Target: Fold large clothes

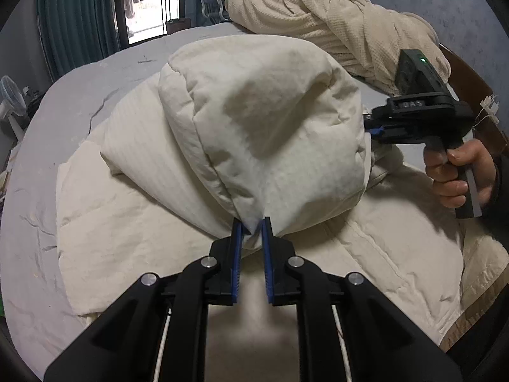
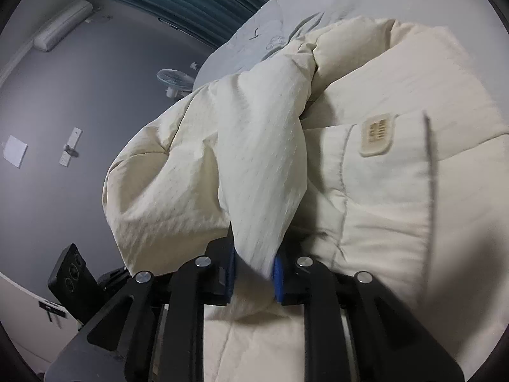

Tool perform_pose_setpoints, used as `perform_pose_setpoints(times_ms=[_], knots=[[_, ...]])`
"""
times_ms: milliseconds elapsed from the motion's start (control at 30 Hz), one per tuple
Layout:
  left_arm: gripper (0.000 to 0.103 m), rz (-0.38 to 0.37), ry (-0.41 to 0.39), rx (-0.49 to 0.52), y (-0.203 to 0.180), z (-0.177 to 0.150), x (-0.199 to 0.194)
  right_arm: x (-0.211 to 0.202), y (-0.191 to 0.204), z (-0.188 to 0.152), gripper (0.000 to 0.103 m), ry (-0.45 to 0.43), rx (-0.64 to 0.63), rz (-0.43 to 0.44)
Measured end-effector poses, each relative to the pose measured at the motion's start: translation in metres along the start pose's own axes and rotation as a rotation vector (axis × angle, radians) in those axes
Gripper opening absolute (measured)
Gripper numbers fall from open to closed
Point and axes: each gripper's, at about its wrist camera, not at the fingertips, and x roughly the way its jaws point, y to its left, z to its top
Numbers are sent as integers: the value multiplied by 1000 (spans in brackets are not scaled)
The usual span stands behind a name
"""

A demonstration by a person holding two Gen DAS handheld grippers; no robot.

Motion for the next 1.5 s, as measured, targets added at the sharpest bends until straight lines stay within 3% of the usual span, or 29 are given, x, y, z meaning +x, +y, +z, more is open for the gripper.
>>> perform_pose_setpoints(times_ms=[67, 167, 267, 367, 433, 567, 633, 667, 700, 767, 900, 1100, 1333, 1433, 1500], knots=[[9, -20, -19, -25, 7, 3, -6, -14, 8, 0, 37, -17, -21, -42], [9, -38, -50, -50, 16, 7, -18, -42, 30, -5, 48, -135, -121, -91], [9, -52, -64, -62, 19, 7, -23, -59, 54, -8, 72, -221, -212, -21], [10, -50, -73, -62, 18, 12, -31, -66, 64, -9, 78, -223, -278, 33], [11, -45, -86, -52, 17, 12, -36, -53, 76, -8, 78, -203, -325, 41], [23, -28, -107, -64, 18, 13, -39, -21, 101, -22, 78, -138, -420, -5], [24, -29, -118, -83, 21, 16, -36, -8, 108, -26, 56, -101, -464, -47], [24, -34, -114, -93, 22, 17, -32, -1, 109, -30, 20, -78, -488, -72], [24, -36, -99, -95, 22, 19, -27, -1, 109, -37, 9, -57, -503, -87], [18, -25, -33, -82, 21, 19, -13, -3, 113, -46, 7, -51, -553, -94], [13, -20, 49, -46, 14, 8, 4, 2, 115, -62, 6, -7, -605, -136], [13, 0, 124, -82, 23, -4, 31, 35, 105, -75, 6, 99, -657, -262], [13, -28, 128, -100, 27, -3, 26, 29, 108, -70, 11, 113, -631, -222], [13, -51, 102, -105, 29, -1, 13, 12, 109, -61, 27, 86, -611, -150], [13, -64, 60, -108, 32, -1, -4, -7, 110, -52, 44, 17, -583, -87]])
